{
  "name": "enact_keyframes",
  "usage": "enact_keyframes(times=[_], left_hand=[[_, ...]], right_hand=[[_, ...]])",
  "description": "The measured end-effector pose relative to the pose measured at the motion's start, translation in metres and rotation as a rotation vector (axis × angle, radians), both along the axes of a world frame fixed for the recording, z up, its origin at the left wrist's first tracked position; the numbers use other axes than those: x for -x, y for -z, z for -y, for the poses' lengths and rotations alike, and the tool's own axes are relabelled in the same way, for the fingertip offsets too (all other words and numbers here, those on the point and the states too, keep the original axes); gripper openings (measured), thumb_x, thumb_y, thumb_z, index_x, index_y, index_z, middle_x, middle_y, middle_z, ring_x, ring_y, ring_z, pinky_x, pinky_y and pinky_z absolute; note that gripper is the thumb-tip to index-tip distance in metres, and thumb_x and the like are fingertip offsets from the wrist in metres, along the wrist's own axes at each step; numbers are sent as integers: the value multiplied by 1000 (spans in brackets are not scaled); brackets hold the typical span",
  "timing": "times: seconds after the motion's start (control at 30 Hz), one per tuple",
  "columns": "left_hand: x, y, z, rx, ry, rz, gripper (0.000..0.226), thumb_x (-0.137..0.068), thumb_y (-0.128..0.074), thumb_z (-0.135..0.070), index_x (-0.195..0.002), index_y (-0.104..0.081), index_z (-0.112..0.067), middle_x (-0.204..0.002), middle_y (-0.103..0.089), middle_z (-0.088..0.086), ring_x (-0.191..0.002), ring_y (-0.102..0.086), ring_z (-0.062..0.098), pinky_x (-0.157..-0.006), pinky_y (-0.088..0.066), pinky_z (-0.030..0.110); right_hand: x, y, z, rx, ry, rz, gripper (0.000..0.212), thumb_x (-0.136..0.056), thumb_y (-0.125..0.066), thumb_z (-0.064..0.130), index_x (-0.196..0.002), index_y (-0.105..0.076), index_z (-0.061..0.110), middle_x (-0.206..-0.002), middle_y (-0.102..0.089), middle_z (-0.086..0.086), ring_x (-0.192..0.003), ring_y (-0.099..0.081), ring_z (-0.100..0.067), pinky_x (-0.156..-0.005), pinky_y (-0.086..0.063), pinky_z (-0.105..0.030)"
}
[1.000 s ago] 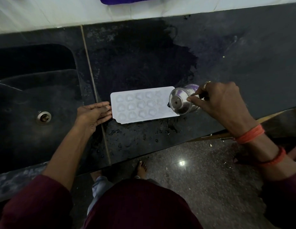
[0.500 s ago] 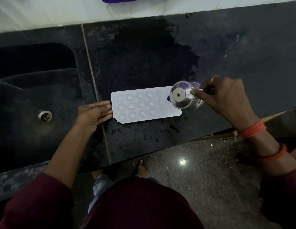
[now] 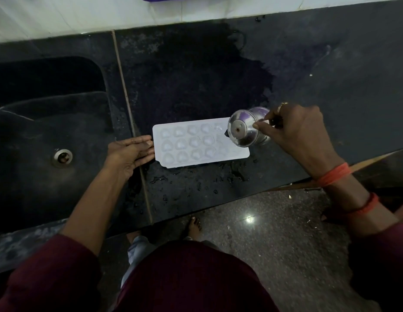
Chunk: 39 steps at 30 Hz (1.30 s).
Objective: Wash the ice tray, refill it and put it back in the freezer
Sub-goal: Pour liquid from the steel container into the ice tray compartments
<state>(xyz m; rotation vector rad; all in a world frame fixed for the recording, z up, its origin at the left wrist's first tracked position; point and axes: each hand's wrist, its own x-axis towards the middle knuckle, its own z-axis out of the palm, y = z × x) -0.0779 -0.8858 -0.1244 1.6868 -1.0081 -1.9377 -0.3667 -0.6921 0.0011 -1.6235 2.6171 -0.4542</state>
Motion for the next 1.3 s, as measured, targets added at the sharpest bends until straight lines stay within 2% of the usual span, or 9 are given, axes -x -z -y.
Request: enact_keyframes(times=[0.4, 0.67, 0.93, 1.03, 1.2, 1.3], left_hand=[[0, -1, 0, 1, -3, 4, 9, -88, -75, -2, -93, -75, -9, -81, -80, 7, -79, -78, 18, -72, -65, 30], [1, -2, -2, 0, -10, 1, 9, -89, -74, -1, -94, -75, -8, -80, -80, 6, -77, -78, 16, -72, -65, 28], [1, -2, -2, -1, -20, 2, 9, -88, -75, 0, -95, -75, -7, -89, -79, 11, -86, -78, 21, -78, -65, 33], [0, -1, -2, 4, -15, -5, 10, -88, -75, 0, -95, -75, -7, -92, -79, 13, -86, -77, 22, -77, -65, 32], [-2, 1, -1, 6, -9, -13, 10, -87, -75, -1, -95, -75, -7, -89, -79, 10, -81, -78, 20, -70, -65, 29], [-2, 1, -1, 5, -9, -17, 10, -87, -76, -1, -95, -76, -6, -86, -80, 10, -83, -77, 21, -72, -65, 30]], right_hand=[[-1, -2, 4, 0, -18, -18, 32, -87, -74, 42, -89, -74, 10, -73, -71, -8, -67, -66, -30, -68, -49, -36], [-2, -1, 4, -14, -15, -20, 31, -88, -73, 41, -90, -74, 10, -73, -70, -8, -66, -65, -28, -68, -44, -31], [-2, -4, 5, 2, 4, -8, 32, -88, -72, 43, -90, -73, 11, -77, -72, -9, -71, -67, -28, -69, -48, -34], [-2, -7, 4, 36, 2, 2, 33, -88, -73, 42, -89, -72, 9, -78, -72, -10, -70, -66, -28, -67, -42, -29], [-2, -9, 6, 41, -7, -10, 34, -89, -72, 42, -89, -71, 8, -78, -72, -12, -70, -67, -30, -69, -50, -36], [-3, -9, 10, 39, -14, -28, 35, -90, -70, 44, -91, -71, 9, -79, -72, -11, -71, -68, -30, -69, -54, -39]])
